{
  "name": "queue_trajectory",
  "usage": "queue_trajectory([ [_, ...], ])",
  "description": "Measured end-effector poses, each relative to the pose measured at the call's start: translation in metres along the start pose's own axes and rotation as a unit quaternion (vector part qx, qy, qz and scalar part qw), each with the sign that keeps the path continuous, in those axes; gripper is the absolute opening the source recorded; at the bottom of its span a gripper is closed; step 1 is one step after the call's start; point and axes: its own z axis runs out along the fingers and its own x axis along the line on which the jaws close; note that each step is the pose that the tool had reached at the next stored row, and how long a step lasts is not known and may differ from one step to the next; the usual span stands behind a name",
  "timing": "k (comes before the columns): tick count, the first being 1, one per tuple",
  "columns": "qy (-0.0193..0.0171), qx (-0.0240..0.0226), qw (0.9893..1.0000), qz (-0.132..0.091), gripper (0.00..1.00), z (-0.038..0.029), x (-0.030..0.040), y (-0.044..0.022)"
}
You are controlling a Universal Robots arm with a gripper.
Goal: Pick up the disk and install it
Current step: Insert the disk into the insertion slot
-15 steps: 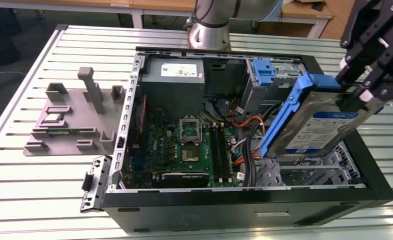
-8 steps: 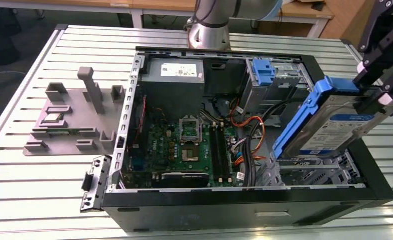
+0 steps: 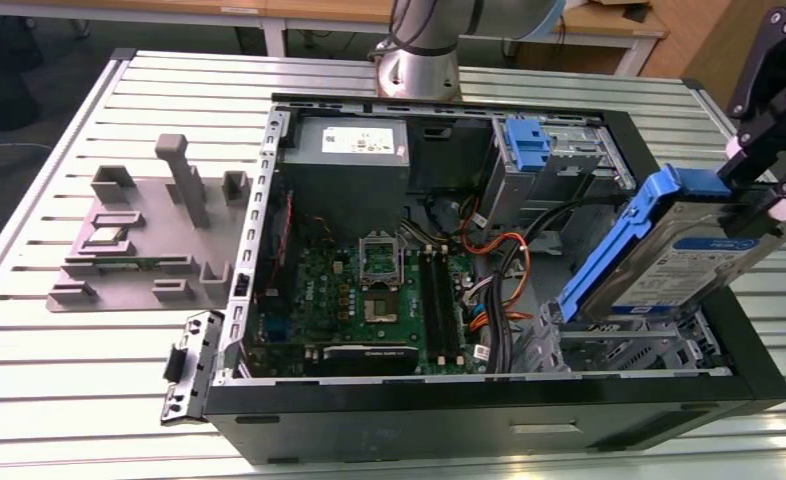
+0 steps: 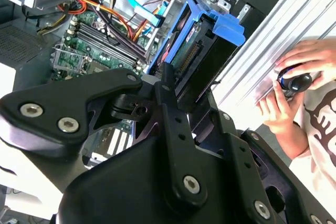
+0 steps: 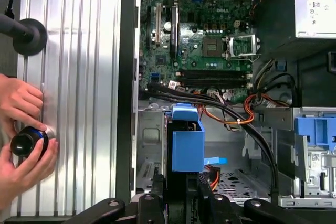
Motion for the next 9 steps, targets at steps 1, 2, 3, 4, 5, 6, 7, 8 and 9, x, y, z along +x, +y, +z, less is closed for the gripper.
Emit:
queue_trajectory([
  [1, -0.0001, 0.0, 1.0, 0.0, 0.35, 0.0011, -0.0001, -0.0008],
  [2, 0.0, 0.0, 1.0, 0.0, 0.35, 0.0019, -0.0001, -0.0014],
  [3, 0.0, 0.0, 1.0, 0.0, 0.35, 0.0025, -0.0001, -0.0021],
  [4, 0.0, 0.0, 1.0, 0.0, 0.35, 0.0029, -0.0001, -0.0025],
  [5, 0.0, 0.0, 1.0, 0.0, 0.35, 0.0052, -0.0004, -0.0041],
  [6, -0.0003, 0.0, 1.0, 0.0, 0.35, 0.0056, -0.0015, -0.0041],
  [7, -0.0003, 0.0, 1.0, 0.0, 0.35, 0.0058, -0.0025, -0.0041],
  [8, -0.0004, 0.0, 1.0, 0.0, 0.35, 0.0059, -0.0033, -0.0041],
  [9, -0.0005, 0.0, 1.0, 0.0, 0.35, 0.0061, -0.0035, -0.0041],
])
